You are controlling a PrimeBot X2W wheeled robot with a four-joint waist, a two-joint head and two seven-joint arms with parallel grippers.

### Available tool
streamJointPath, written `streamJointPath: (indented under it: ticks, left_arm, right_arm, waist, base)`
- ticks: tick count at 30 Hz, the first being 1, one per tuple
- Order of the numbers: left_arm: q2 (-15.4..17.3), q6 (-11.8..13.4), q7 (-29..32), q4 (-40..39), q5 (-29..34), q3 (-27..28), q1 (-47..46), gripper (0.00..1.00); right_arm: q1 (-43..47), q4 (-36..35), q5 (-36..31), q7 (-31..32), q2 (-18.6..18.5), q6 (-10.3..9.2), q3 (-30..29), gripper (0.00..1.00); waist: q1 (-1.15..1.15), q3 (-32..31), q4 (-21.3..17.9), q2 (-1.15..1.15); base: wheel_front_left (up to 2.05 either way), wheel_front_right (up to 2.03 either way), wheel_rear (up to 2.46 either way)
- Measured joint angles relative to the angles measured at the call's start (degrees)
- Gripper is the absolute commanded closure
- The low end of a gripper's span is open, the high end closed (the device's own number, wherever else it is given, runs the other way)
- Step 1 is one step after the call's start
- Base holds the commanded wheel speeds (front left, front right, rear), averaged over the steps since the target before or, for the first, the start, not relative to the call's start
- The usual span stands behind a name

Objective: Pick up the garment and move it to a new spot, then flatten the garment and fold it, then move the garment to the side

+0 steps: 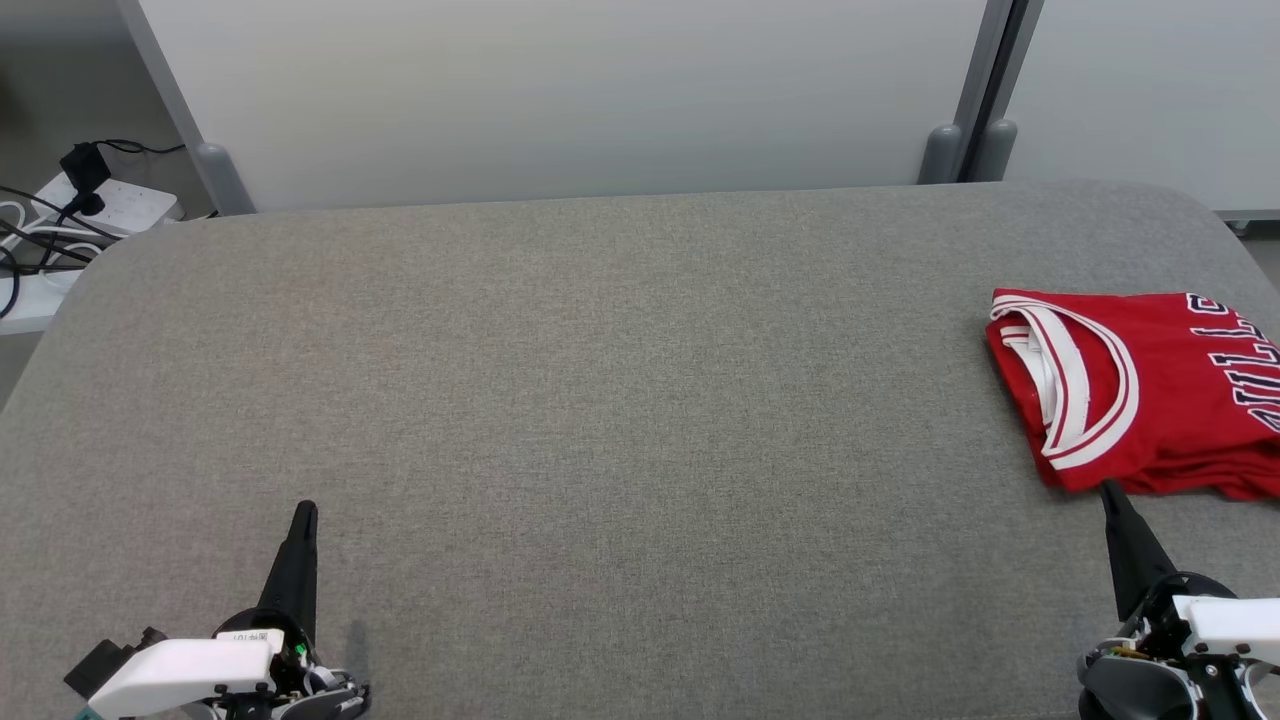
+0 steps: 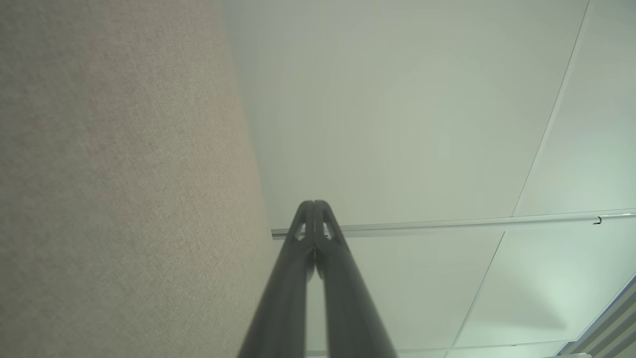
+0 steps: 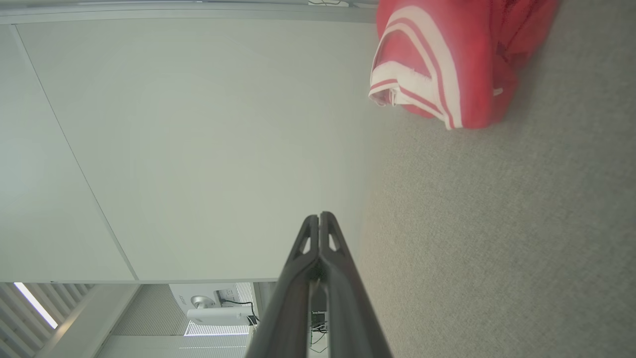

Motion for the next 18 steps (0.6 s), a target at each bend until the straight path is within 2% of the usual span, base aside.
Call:
streamJointPath:
  ticks: [18]
  left_arm:
    - [0.0,0.0,0.0,0.0,0.0,0.0,0.0,1.00]
  right_arm:
    - [0.0,0.0,0.0,0.0,0.0,0.00,0.0,1.00]
  waist:
    - [0.00,0.0,0.0,0.00]
  base:
    - [0.00,0.00,0.00]
